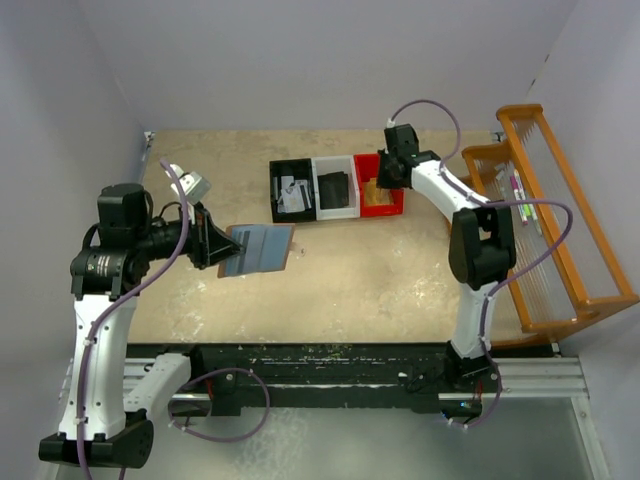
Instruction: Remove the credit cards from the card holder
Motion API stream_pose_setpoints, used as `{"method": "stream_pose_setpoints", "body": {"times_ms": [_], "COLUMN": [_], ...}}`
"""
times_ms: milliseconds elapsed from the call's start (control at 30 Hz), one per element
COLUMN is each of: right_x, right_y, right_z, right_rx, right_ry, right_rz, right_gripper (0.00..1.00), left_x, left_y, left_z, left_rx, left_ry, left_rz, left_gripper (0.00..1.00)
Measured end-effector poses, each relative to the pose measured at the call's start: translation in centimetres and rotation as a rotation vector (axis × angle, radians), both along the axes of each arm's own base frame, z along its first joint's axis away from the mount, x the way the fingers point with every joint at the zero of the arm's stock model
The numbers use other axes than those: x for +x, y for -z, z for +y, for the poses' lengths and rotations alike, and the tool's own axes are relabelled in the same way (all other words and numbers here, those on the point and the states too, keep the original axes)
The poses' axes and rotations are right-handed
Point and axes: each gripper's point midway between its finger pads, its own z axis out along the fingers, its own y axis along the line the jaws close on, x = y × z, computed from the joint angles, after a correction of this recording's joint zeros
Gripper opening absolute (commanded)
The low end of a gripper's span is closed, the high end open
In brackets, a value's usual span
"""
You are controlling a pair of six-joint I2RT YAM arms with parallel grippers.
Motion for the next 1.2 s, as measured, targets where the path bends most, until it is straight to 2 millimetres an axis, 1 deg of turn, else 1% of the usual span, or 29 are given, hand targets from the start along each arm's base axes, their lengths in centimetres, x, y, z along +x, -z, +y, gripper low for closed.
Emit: {"method": "stream_pose_setpoints", "body": {"times_ms": [67,167,300,333,367,400,467,567,633,667,700,733,767,800,833,867,900,933,967,1000,1033,1067,1100,1133,1167,1200], "right_x": [0.2,0.3,0.8,0.9,1.0,1.1,0.9,0.7,0.3,-0.2,-0.7,-1.3,-1.6,-2.1,-2.9,-4.0,-5.5,-7.4,-9.7,-12.5,-15.0,-17.9,-20.4,-20.7,-23.8,-25.0], "right_y": [1.2,2.3,2.5,2.4,2.3,2.2,2.1,2.0,1.0,0.1,-1.3,-3.2,-4.5,-6.9,-9.4,-12.1,-14.7,-17.5,-19.9,-21.9,-23.1,-24.1,-24.7,-24.7,-25.2,-25.2], "right_z": [0.4,1.1,1.9,1.9,1.9,1.9,1.5,0.6,0.2,0.2,0.1,0.1,0.3,0.8,1.7,3.1,5.0,7.5,10.2,12.6,14.5,16.3,17.7,17.8,19.3,20.1], "right_rx": [0.004,0.025,0.046,0.043,0.041,0.038,0.022,-0.013,-0.023,-0.021,-0.014,-0.002,0.006,0.025,0.05,0.085,0.132,0.201,0.285,0.374,0.445,0.525,0.594,0.602,0.701,0.754], "right_ry": [-0.012,-0.04,-0.07,-0.072,-0.071,-0.069,-0.056,-0.028,-0.016,-0.015,-0.015,-0.016,-0.02,-0.03,-0.051,-0.086,-0.138,-0.211,-0.299,-0.391,-0.472,-0.562,-0.636,-0.644,-0.743,-0.79], "right_rz": [0.026,0.053,0.066,0.066,0.066,0.067,0.074,0.077,0.062,0.048,0.027,-0.006,-0.031,-0.083,-0.137,-0.2,-0.258,-0.32,-0.378,-0.42,-0.445,-0.463,-0.467,-0.467,-0.456,-0.453], "right_gripper": [0.0,0.0,0.0,0.03,0.14,0.28,0.42,0.57,0.65,0.66,0.69,0.71,0.72,0.74,0.76,0.81,0.89,0.98,1.0,1.0,1.0,0.99,0.99,0.99,1.0,0.99], "left_x": [-0.4,-0.7,-1.2,-1.2,-1.3,-1.4,-1.5,-1.8,-2.0,-2.1,-2.2,-2.3,-2.3,-2.4,-2.5,-2.6,-2.7,-2.7,-2.8,-2.9,-3.0,-3.2,-3.3,-3.4,-3.6,-3.7], "left_y": [-0.1,-0.3,-0.5,-0.5,-0.4,-0.5,-0.5,-0.6,-0.8,-0.9,-0.9,-1.0,-1.1,-1.1,-1.2,-1.3,-1.3,-1.3,-1.4,-1.5,-1.6,-1.7,-1.8,-1.9,-2.1,-2.2], "left_z": [-0.1,-0.2,-0.3,-0.3,-0.3,-0.4,-0.4,-0.6,-0.7,-0.8,-0.9,-0.9,-1.0,-1.0,-1.0,-1.1,-1.2,-1.2,-1.2,-1.3,-1.3,-1.4,-1.5,-1.6,-1.7,-1.8], "left_rx": [-0.001,-0.003,-0.008,-0.008,-0.009,-0.01,-0.015,-0.024,-0.034,-0.039,-0.044,-0.048,-0.049,-0.052,-0.055,-0.058,-0.064,-0.064,-0.069,-0.075,-0.08,-0.087,-0.095,-0.104,-0.114,-0.122], "left_ry": [0.009,0.025,0.041,0.044,0.048,0.052,0.062,0.077,0.091,0.097,0.104,0.108,0.11,0.114,0.118,0.122,0.13,0.13,0.136,0.143,0.148,0.154,0.163,0.169,0.178,0.185], "left_rz": [-0.004,-0.01,-0.008,-0.007,-0.007,-0.007,-0.008,-0.008,-0.007,-0.007,-0.008,-0.009,-0.009,-0.011,-0.013,-0.013,-0.014,-0.014,-0.013,-0.012,-0.01,-0.007,-0.006,-0.001,0.003,0.005], "left_gripper": [0.08,0.08,0.08,0.08,0.08,0.08,0.08,0.08,0.08,0.08,0.08,0.08,0.08,0.08,0.08,0.08,0.08,0.08,0.08,0.08,0.08,0.08,0.08,0.08,0.08,0.08]}}
